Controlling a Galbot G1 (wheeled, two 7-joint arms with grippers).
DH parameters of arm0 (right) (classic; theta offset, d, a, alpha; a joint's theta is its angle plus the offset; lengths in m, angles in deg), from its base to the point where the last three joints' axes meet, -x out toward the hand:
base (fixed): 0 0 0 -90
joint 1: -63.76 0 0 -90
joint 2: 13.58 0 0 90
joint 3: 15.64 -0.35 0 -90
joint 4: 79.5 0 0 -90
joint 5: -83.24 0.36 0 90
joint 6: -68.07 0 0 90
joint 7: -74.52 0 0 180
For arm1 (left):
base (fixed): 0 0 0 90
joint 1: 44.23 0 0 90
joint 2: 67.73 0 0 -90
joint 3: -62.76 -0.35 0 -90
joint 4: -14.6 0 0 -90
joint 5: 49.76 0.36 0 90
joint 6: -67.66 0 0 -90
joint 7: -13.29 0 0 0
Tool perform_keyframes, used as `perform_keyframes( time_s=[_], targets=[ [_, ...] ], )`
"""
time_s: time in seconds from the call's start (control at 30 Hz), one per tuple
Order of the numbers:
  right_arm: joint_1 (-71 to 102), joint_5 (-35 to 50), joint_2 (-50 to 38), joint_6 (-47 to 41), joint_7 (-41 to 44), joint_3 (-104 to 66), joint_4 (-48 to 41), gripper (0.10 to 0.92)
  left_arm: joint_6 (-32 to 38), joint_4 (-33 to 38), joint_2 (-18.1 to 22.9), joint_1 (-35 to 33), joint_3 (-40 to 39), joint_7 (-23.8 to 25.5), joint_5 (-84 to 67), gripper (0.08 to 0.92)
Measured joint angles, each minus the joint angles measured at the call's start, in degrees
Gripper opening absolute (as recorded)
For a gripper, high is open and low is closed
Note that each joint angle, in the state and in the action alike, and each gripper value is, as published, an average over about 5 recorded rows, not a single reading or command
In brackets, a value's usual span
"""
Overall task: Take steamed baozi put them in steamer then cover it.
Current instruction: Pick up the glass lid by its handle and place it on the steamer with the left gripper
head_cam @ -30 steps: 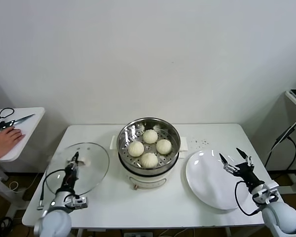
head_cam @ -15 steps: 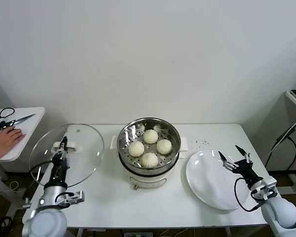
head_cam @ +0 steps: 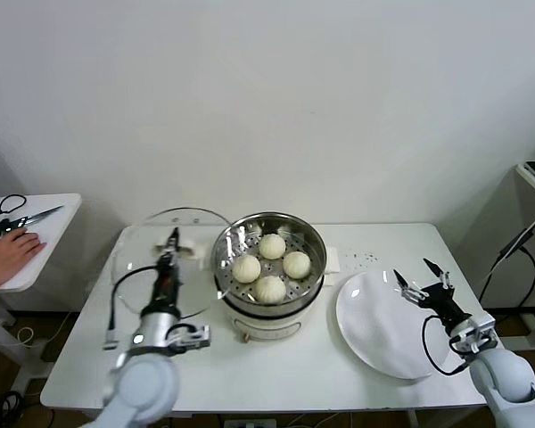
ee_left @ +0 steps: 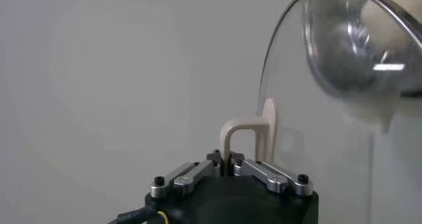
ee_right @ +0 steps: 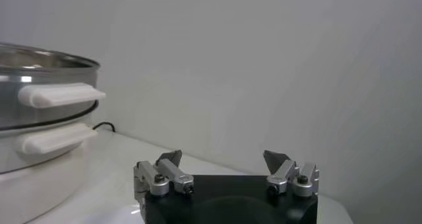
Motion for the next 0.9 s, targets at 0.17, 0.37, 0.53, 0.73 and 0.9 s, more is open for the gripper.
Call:
perform_keyframes(
  time_s=[0.17, 0.37, 0.53, 0.73, 0.9],
  targets=[
    [0.07, -0.35, 0.00, 0.44, 0.31, -0.44, -1.00, 0.823, -2.85, -2.32, 2.82, 6.80, -7.70, 4.24, 3.04, 0.147],
    [0.50, -0.61, 0.06, 1.12, 0.84, -1.36, -2.07, 0.823, -4.87, -6.58, 8.17, 12.04, -13.80, 7.21, 6.41, 0.147],
    [0.87, -0.75, 0.07, 1.63, 1.35, -2.03, -2.80, 0.823, -5.19, -10.82, 12.94, 14.62, -16.31, 7.86, 7.94, 0.147],
    [1.41, -0.82, 0.02, 1.97, 1.81, -2.81, -3.43, 0.823, -5.18, -15.19, 18.30, 16.12, -18.02, 7.58, 9.66, 0.147],
    [1.42, -0.63, -0.32, 2.06, 1.98, -3.29, -3.68, 0.823, -5.17, -18.20, 21.68, 16.80, -18.47, 7.01, 10.52, 0.147]
  ],
)
